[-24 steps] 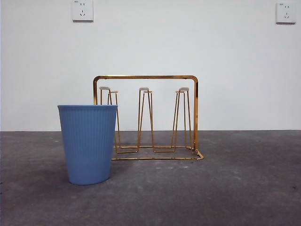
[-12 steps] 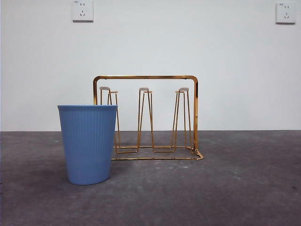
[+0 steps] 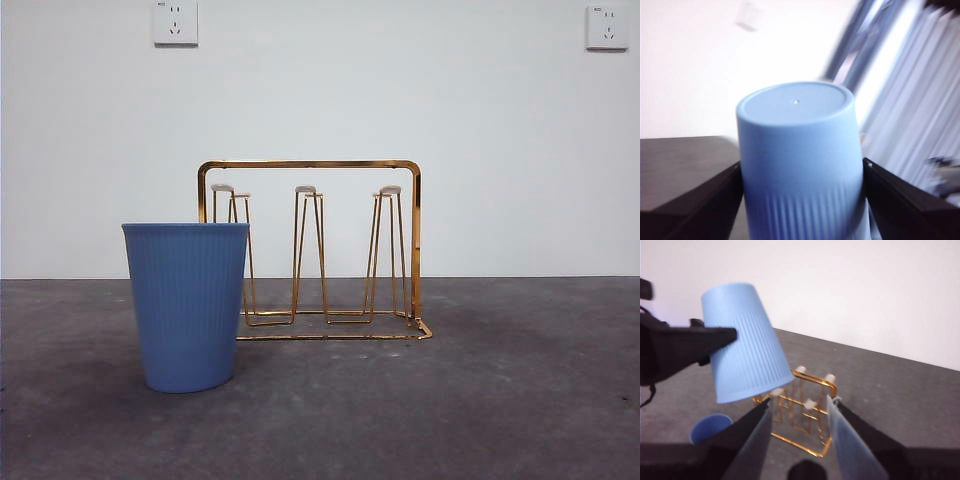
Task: Pick up cup 1,put cup 1 in the cup rack,pick up cup 2,put cup 2 in the cup rack
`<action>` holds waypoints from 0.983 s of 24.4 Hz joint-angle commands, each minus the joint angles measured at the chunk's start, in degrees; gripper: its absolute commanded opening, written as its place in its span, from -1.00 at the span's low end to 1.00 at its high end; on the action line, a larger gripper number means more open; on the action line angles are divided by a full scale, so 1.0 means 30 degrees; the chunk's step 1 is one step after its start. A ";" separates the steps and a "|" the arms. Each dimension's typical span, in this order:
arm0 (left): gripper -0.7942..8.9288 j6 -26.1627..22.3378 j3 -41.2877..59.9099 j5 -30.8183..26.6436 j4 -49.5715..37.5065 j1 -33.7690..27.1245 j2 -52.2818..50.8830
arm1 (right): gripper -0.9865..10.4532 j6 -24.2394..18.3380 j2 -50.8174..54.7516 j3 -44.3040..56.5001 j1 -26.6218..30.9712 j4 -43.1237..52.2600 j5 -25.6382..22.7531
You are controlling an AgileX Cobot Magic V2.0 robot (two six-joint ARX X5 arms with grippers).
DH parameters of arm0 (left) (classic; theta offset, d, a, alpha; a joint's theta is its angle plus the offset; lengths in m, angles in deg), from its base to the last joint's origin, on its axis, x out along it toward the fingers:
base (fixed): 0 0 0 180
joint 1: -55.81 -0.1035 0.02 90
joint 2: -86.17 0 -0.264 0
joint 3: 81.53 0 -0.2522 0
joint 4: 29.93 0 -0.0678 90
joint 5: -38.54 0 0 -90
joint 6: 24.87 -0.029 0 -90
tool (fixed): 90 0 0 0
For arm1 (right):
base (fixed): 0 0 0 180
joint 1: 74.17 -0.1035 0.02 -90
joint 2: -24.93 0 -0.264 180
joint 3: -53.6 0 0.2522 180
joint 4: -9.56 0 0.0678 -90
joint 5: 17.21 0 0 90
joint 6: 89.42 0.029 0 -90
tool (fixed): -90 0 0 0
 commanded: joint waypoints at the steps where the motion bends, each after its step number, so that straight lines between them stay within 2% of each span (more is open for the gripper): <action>1: -0.85 -0.3942 -0.0714 -0.2922 0.1217 0.0634 0.0270 | -0.49 -0.0160 0.0270 0.0131 0.0000 -0.0474 -0.0546; 3: -0.85 -0.4779 -0.1144 -0.4116 0.1807 0.0882 0.0546 | -0.49 -0.0153 0.0430 0.0131 0.0000 -0.0838 -0.0670; 7: -0.85 -0.5858 -0.2040 -0.5260 0.2382 0.1020 0.1486 | -0.49 -0.0160 0.0466 0.0131 0.0000 -0.1326 -0.0685; 15: -0.85 -0.6127 -0.3687 -0.8058 0.2922 0.1013 0.4452 | -0.49 -0.0168 0.0459 0.0131 0.0000 -0.2084 -0.0816; 24: -0.85 -0.6091 -0.4109 -0.8174 0.2295 0.0219 0.6594 | -0.49 -0.0168 0.0459 0.0131 0.0000 -0.2514 -0.1319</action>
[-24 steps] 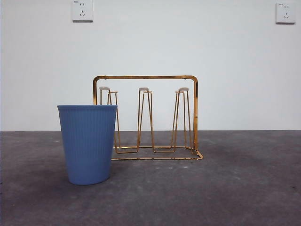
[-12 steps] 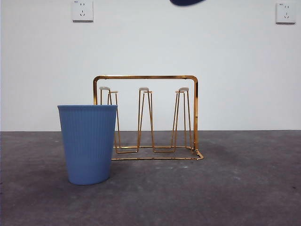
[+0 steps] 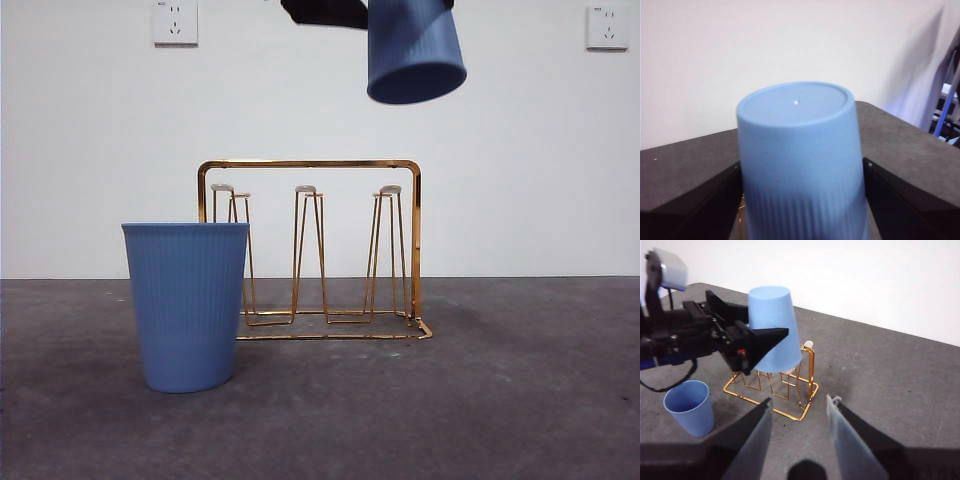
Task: Pick up cup 1,put cup 1 in the cup rack,pick up cup 2,put cup 2 in the cup rack
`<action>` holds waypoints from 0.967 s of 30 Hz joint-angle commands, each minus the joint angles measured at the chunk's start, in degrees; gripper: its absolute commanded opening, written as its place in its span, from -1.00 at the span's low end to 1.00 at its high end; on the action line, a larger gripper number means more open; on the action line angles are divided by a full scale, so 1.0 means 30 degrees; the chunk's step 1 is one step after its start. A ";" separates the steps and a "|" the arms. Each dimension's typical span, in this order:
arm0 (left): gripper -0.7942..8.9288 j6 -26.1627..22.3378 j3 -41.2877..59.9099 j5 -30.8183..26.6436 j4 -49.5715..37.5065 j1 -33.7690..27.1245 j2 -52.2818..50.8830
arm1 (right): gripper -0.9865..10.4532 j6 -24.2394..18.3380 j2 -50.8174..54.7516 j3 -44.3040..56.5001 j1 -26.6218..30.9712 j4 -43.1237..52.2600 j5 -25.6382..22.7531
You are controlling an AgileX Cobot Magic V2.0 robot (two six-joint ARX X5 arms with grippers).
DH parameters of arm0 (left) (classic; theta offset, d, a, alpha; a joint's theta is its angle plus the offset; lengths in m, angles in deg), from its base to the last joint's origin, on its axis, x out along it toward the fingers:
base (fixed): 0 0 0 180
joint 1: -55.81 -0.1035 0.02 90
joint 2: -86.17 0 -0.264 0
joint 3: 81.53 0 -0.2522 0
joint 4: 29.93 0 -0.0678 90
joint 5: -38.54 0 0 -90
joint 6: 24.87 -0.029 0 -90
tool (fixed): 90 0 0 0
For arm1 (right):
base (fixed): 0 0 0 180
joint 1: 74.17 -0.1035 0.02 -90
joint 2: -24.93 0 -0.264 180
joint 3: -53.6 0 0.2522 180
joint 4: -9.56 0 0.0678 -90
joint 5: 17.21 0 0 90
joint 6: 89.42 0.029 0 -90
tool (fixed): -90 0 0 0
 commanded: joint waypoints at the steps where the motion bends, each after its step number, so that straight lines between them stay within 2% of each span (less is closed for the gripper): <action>1: -0.85 -0.0197 -0.0058 -0.0248 -0.0437 -0.0350 0.0627 | -0.49 -0.0066 0.0044 0.0131 0.0000 0.0080 -0.0087; 29: -0.85 0.0976 -0.0066 -0.0036 -0.1690 -0.1632 0.3643 | -0.50 -0.0408 0.0044 0.0131 0.0000 0.0066 -0.0066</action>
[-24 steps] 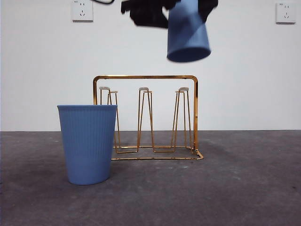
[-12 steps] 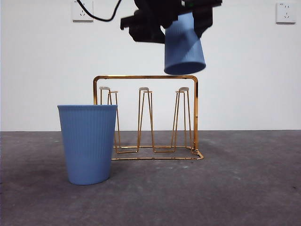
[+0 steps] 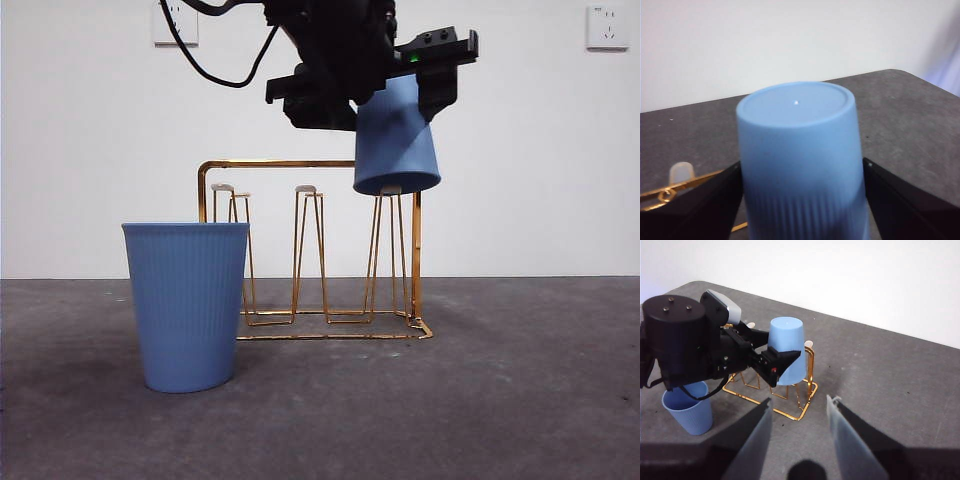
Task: Pick up cup 1,put cup 1 in the cup rack,pick up cup 2,put cup 2 in the cup rack
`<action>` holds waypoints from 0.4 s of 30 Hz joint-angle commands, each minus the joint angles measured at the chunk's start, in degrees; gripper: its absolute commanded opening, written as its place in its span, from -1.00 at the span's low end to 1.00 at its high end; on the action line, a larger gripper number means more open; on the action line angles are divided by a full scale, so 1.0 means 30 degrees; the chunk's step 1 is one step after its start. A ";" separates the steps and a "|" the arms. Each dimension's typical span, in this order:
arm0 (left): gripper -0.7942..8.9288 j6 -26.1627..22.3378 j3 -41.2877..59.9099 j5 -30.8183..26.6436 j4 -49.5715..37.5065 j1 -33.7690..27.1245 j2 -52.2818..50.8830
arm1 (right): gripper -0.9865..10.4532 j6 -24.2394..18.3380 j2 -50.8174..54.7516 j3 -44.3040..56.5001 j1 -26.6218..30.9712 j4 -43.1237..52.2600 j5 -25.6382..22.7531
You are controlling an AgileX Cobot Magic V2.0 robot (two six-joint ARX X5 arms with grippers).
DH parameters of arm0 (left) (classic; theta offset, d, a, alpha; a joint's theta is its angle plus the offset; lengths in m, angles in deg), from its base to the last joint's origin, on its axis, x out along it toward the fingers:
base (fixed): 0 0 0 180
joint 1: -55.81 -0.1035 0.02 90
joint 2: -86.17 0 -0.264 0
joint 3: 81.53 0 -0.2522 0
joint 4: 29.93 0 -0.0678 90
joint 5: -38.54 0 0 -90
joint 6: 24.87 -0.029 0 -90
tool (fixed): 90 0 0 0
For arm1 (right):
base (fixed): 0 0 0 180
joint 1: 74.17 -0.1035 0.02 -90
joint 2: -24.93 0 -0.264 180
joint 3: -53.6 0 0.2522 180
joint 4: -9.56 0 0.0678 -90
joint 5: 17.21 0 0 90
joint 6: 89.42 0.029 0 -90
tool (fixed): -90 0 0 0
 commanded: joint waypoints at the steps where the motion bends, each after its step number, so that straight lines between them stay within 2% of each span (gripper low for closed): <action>1: -0.85 0.0153 -0.0051 -0.0029 -0.0342 -0.0248 0.0386 | -0.50 -0.0124 0.0036 0.0131 0.0000 0.0087 -0.0066; 12: -0.85 0.0816 -0.0051 0.0117 -0.0299 -0.0306 0.1880 | -0.50 -0.0131 0.0036 0.0131 0.0000 0.0080 -0.0073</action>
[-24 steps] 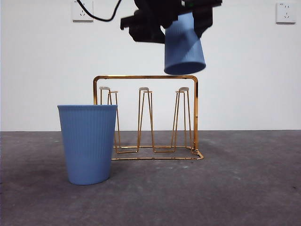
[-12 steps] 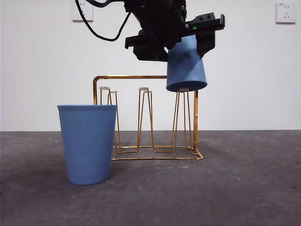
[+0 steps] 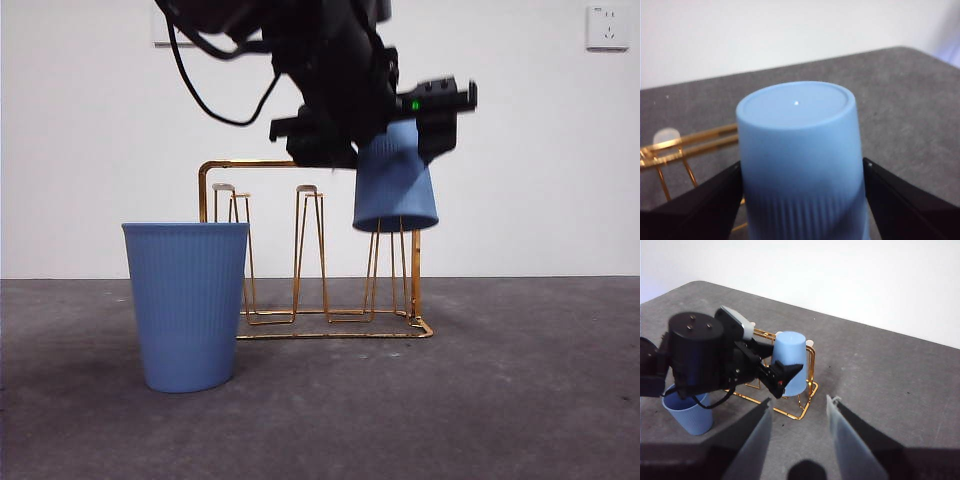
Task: Pick up cup 1,put cup 1 in the cup rack,pick up cup 2,put cup 2 in the cup rack
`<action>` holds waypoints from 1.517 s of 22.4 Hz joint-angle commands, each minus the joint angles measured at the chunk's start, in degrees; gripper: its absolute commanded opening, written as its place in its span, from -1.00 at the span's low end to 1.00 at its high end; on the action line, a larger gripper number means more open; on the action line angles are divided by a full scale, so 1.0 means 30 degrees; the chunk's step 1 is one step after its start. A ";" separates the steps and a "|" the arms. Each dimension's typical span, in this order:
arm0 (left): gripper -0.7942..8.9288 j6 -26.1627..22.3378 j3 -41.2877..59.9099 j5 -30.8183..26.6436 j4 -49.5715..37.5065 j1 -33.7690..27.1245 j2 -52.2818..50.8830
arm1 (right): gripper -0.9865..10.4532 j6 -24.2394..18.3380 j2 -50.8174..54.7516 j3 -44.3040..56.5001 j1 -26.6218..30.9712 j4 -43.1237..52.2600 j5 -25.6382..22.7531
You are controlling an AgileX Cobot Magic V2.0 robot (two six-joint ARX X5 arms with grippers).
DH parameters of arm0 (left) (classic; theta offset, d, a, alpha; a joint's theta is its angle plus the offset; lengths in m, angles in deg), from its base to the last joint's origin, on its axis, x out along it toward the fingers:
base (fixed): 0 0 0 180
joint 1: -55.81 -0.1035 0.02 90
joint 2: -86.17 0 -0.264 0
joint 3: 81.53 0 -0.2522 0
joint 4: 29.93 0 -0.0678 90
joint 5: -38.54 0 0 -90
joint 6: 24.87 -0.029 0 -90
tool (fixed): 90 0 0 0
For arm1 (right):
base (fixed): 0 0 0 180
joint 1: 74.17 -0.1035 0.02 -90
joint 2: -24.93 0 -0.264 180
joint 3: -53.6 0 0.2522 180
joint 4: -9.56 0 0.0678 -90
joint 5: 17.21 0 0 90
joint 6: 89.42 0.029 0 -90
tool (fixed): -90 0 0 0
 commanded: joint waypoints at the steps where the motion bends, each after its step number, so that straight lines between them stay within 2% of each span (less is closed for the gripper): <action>1: -0.85 0.0532 -0.0044 -0.0066 -0.0204 -0.0036 0.0459 | -0.50 -0.0124 0.0036 0.0131 0.0000 0.0095 -0.0066; 10: -0.85 0.0962 -0.0044 0.0342 0.0087 -0.0044 0.1348 | -0.50 -0.0160 0.0029 0.0138 0.0000 0.0066 -0.0066; 22: -0.85 0.2637 -0.0044 0.0437 0.1676 -0.0036 0.1953 | -0.50 -0.0277 0.0029 0.0138 0.0000 0.0066 -0.0066; 28: -0.83 0.2965 -0.0044 0.1508 0.2572 -0.0051 0.1953 | -0.50 -0.0291 0.0029 0.0138 0.0000 0.0066 -0.0066; 29: -0.77 0.3067 -0.0044 0.1625 0.2725 -0.0051 0.1953 | -0.50 -0.0291 0.0029 0.0138 0.0000 0.0066 -0.0066; 33: -0.02 0.3432 -0.0044 0.1989 0.3162 -0.0051 0.1953 | -0.50 -0.0291 0.0029 0.0138 0.0000 0.0058 -0.0066; 34: 0.03 0.3432 -0.0044 0.1989 0.3257 -0.0051 0.1953 | -0.50 -0.0291 0.0029 0.0138 0.0000 0.0058 -0.0066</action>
